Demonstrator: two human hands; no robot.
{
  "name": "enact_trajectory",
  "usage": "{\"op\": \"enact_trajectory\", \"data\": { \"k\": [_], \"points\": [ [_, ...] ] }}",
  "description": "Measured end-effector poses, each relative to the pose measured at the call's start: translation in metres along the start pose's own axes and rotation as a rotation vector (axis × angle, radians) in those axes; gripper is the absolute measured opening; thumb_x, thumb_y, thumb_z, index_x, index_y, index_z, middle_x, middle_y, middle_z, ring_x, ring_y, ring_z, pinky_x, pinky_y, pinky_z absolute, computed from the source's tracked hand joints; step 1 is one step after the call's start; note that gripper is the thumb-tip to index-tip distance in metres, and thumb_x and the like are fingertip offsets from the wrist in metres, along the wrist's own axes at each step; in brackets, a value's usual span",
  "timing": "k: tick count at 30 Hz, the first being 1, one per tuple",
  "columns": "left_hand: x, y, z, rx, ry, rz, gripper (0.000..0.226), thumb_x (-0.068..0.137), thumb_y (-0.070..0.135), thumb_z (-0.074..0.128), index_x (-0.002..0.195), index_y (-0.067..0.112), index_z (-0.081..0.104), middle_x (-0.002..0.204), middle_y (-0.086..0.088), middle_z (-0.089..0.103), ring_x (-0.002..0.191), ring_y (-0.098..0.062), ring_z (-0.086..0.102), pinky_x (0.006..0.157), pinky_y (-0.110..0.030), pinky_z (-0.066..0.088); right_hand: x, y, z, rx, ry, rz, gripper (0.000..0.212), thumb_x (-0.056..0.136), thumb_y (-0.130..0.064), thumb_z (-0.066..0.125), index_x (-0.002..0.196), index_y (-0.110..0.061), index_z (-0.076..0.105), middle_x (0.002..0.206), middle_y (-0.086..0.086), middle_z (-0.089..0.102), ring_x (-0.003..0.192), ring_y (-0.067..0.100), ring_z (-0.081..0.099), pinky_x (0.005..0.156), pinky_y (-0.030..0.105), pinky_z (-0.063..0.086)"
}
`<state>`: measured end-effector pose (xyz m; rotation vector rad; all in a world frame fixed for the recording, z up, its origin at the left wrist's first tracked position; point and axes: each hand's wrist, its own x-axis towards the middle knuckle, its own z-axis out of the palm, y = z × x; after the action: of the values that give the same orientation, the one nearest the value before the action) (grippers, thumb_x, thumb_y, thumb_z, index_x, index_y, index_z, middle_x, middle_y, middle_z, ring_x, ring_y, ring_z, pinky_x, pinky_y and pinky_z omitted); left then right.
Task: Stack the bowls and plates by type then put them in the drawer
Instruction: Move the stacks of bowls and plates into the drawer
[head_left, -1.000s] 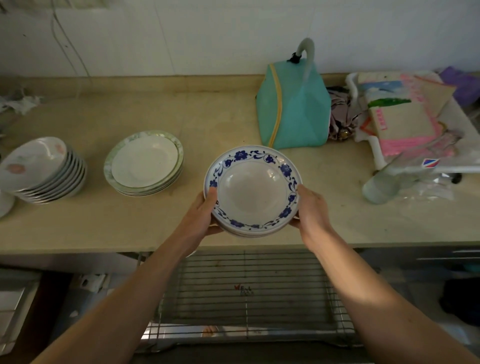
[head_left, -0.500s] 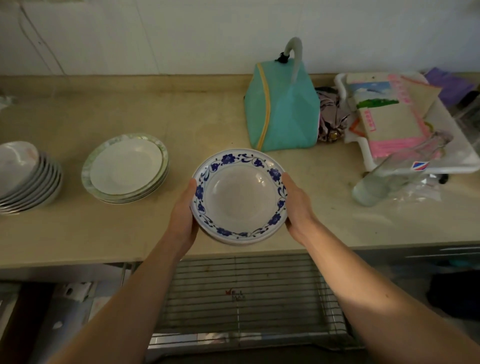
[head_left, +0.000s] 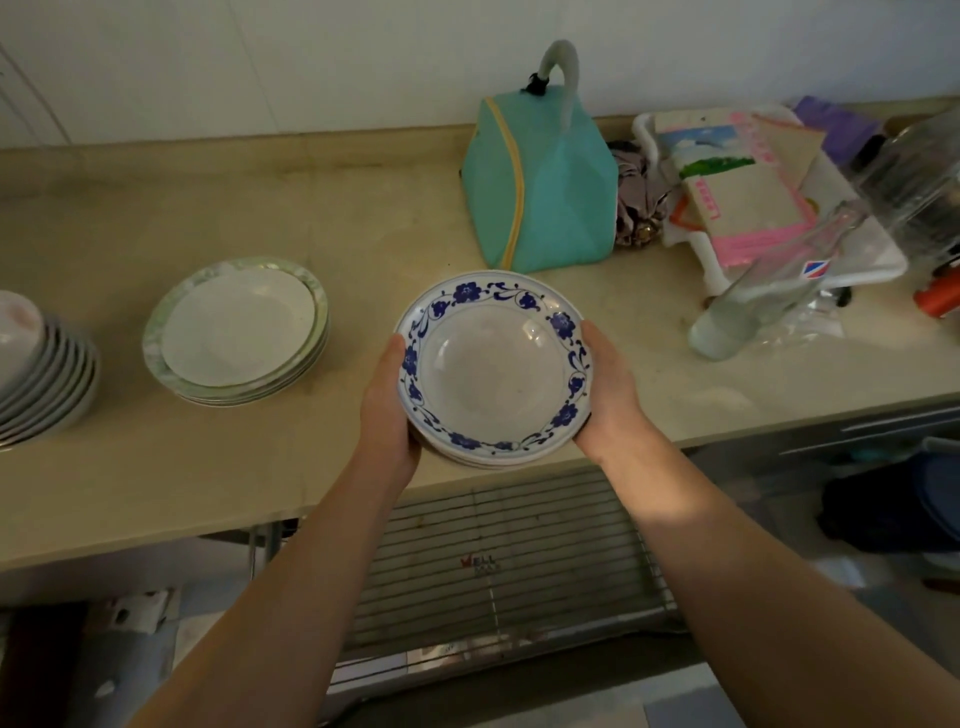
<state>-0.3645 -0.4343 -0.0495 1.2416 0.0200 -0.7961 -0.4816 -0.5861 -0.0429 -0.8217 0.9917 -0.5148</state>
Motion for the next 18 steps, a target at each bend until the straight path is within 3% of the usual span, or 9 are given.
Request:
{"op": "enact_trajectory", "data": {
  "k": [3, 6, 12, 15, 18],
  "points": [
    [-0.014, 0.008, 0.007, 0.047, -0.061, 0.033, 0.040, 0.105, 0.044, 0.044, 0.125, 0.021, 0.069, 0.121, -0.004, 0.074, 0.113, -0.024, 0.069, 0.095, -0.046, 0.055, -0.022, -0.006, -0.007, 0.026, 0.017, -0.034, 0.029, 0.099, -0.035, 0.056, 0.105, -0.014, 0.075, 0.107, 0.012, 0.077, 0.092, 0.032, 0.072, 0.086, 0.050, 0.058],
    [-0.036, 0.016, 0.016, 0.081, -0.118, 0.038, 0.039, 0.105, 0.047, 0.041, 0.120, 0.025, 0.070, 0.117, 0.000, 0.075, 0.107, -0.018, 0.072, 0.085, -0.037, 0.056, -0.047, -0.016, -0.020, 0.069, 0.023, -0.071, 0.038, 0.098, -0.040, 0.056, 0.114, -0.011, 0.074, 0.116, 0.015, 0.074, 0.099, 0.033, 0.072, 0.088, 0.048, 0.059],
    [-0.097, 0.006, 0.030, 0.172, -0.236, -0.038, 0.047, 0.103, 0.054, 0.038, 0.129, 0.026, 0.066, 0.121, -0.001, 0.074, 0.112, -0.021, 0.070, 0.096, -0.045, 0.053, -0.104, -0.020, -0.074, 0.126, 0.049, -0.049, 0.048, 0.103, -0.043, 0.047, 0.130, -0.009, 0.068, 0.127, 0.019, 0.069, 0.120, 0.042, 0.063, 0.106, 0.056, 0.048],
    [-0.128, -0.017, 0.035, 0.217, -0.272, -0.085, 0.050, 0.103, 0.055, 0.035, 0.133, 0.026, 0.062, 0.123, -0.004, 0.072, 0.114, -0.025, 0.069, 0.094, -0.046, 0.055, -0.134, -0.010, -0.108, 0.137, 0.091, 0.004, 0.050, 0.099, -0.044, 0.055, 0.130, -0.007, 0.067, 0.132, 0.025, 0.064, 0.122, 0.048, 0.059, 0.106, 0.064, 0.045],
    [-0.160, -0.044, 0.042, 0.242, -0.235, -0.117, 0.050, 0.103, 0.054, 0.037, 0.132, 0.024, 0.064, 0.121, -0.006, 0.073, 0.111, -0.028, 0.070, 0.091, -0.046, 0.056, -0.160, -0.003, -0.140, 0.070, 0.160, 0.051, 0.037, 0.090, -0.041, 0.067, 0.108, -0.010, 0.078, 0.116, 0.024, 0.072, 0.110, 0.048, 0.067, 0.096, 0.067, 0.050]
  ]
}}
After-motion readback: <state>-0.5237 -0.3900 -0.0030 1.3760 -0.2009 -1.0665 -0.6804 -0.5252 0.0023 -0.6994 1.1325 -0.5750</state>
